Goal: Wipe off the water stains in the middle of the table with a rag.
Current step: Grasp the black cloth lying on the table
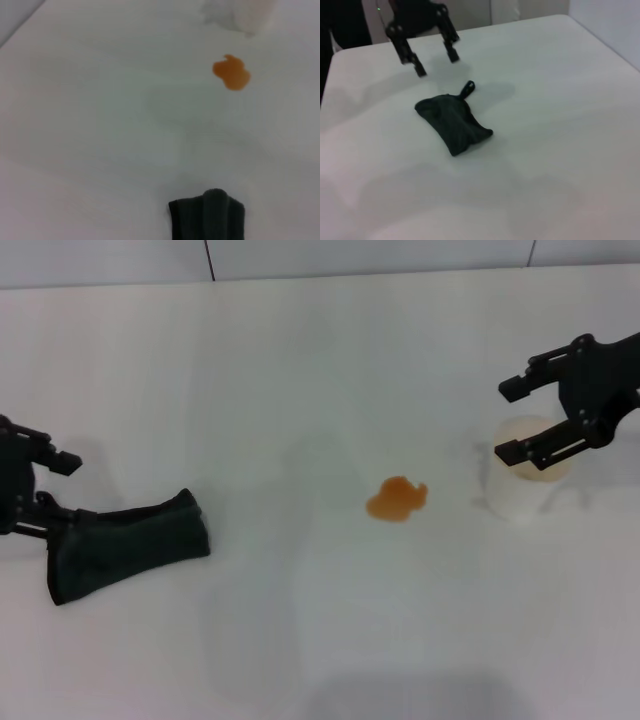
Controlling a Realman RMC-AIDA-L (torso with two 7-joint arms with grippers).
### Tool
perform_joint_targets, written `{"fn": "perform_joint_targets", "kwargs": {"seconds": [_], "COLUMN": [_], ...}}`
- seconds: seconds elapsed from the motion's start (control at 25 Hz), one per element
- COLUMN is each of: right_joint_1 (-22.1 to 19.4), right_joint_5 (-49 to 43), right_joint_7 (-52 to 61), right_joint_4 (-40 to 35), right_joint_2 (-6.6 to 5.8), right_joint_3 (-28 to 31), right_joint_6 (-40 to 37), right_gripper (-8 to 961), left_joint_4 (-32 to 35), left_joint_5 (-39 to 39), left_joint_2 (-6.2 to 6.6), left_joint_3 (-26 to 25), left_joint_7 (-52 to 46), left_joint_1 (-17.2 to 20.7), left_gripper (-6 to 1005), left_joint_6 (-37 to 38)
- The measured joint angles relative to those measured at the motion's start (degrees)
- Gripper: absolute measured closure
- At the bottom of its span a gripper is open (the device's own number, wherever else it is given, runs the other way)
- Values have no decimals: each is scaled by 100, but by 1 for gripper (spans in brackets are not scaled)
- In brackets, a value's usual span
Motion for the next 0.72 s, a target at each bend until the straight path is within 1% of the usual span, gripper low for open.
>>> {"fn": "perform_joint_targets", "kwargs": {"seconds": [0.08, 0.32, 0.48, 0.56, 0.72], "right_joint_1": [22, 28, 29, 29, 28], "right_joint_5": [-3, -6, -9, -10, -11], "right_joint_7": [0, 1, 7, 7, 8], "right_joint_4": [34, 32, 42, 42, 42], "right_joint_2": [31, 108, 117, 121, 127], "right_joint_3": [-9, -135, -154, -157, -163], "right_joint_6": [0, 14, 30, 34, 72], "right_gripper": [146, 146, 146, 146, 146], "left_joint_4": [-53, -390, -664, -846, -1179], "left_joint_5": [120, 288, 630, 692, 692], "left_joint_2": [-82, -230, -385, -407, -408], "left_joint_3": [135, 511, 743, 800, 858], "left_joint_7": [41, 84, 90, 91, 115], "left_joint_1": [-25, -106, -159, -179, -236], "left_gripper": [363, 375, 382, 386, 394], "left_joint_6": [-160, -585, -946, -1093, -1360]}}
